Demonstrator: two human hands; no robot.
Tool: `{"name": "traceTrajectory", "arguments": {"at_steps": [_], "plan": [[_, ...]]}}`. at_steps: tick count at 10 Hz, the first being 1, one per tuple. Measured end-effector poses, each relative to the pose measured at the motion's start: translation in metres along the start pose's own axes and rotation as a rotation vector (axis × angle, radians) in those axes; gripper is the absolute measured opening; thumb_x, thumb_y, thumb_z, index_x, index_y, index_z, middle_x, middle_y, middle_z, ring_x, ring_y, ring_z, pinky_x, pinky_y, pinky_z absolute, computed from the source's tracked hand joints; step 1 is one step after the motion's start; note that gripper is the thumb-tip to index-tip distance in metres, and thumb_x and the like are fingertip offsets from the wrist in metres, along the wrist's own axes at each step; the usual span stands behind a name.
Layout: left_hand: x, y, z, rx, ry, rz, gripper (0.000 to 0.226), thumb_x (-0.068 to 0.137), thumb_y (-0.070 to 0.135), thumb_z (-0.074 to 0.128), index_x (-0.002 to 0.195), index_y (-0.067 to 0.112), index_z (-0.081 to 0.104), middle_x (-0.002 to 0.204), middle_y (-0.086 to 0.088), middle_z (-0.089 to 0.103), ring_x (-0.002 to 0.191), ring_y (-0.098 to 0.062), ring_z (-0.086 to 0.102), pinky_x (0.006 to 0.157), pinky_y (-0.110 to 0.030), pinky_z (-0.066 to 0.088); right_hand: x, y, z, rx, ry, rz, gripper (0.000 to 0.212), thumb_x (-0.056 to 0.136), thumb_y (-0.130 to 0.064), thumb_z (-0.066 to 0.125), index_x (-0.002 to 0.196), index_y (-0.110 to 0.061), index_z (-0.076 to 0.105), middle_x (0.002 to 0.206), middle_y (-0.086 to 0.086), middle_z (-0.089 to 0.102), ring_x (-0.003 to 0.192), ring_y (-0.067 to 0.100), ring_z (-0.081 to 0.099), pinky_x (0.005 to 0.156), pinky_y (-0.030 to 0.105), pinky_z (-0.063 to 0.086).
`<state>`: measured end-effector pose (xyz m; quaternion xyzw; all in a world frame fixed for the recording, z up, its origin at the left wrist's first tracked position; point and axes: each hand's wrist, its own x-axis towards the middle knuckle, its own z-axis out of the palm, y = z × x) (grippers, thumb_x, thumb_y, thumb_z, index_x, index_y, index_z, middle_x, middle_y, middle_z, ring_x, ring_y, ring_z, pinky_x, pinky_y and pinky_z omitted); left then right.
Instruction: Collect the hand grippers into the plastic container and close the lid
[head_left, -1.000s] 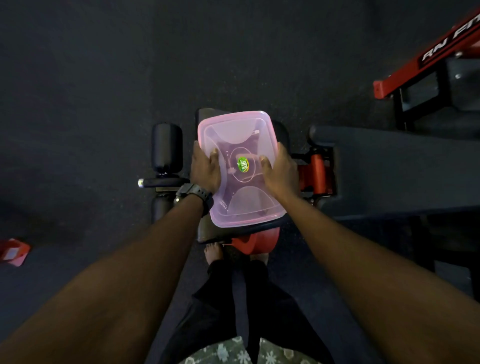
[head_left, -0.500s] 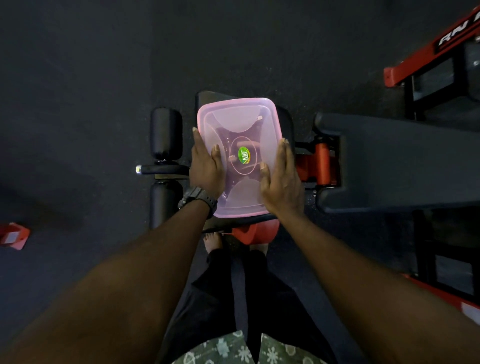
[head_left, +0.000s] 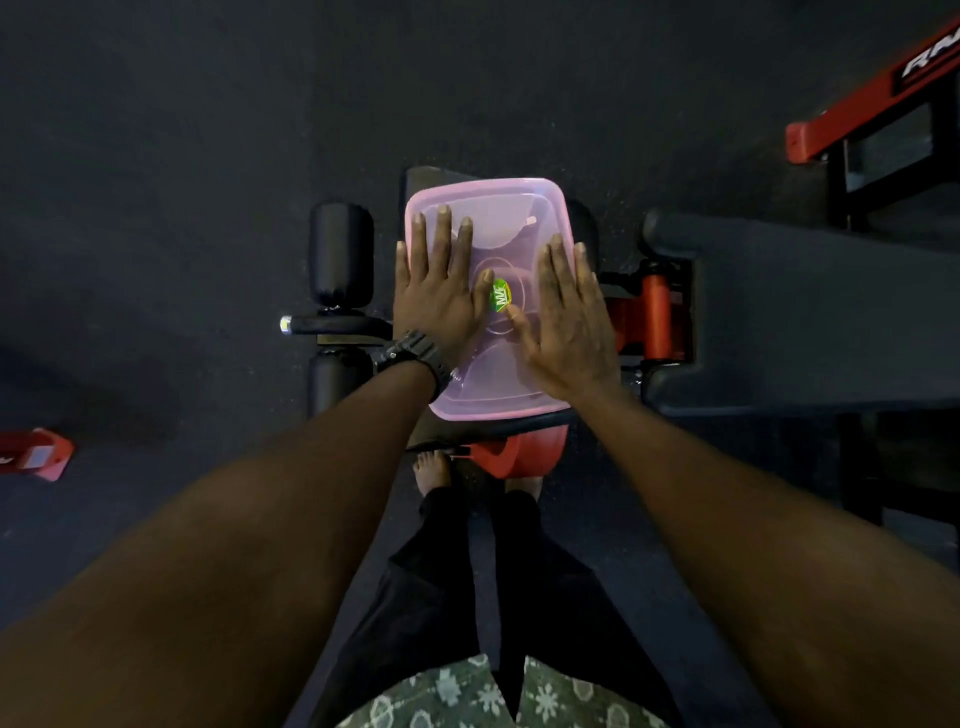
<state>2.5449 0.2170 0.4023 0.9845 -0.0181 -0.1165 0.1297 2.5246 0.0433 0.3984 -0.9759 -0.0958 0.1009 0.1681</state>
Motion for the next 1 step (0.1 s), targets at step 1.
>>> {"name": "traceTrajectory", "arguments": {"at_steps": [1], "plan": [[0.0083, 0.0067, -0.0272, -0.335, 0.0, -0.156, 0.058, 0.105, 0.042, 0.034, 0.157, 0.017, 0.035, 0.169, -0.009, 0.023, 0.158, -0.03, 0.015, 0.127, -0.052, 0.008, 0.0042, -0.0046, -0.0116, 0.136, 0.028, 0.107, 0.072, 0.1, -0.055, 0.031, 0.156, -0.011, 0.023, 0.166, 0.009, 0.019, 0.153, 0.029, 0.013, 0.123, 0.047, 0.015]]}}
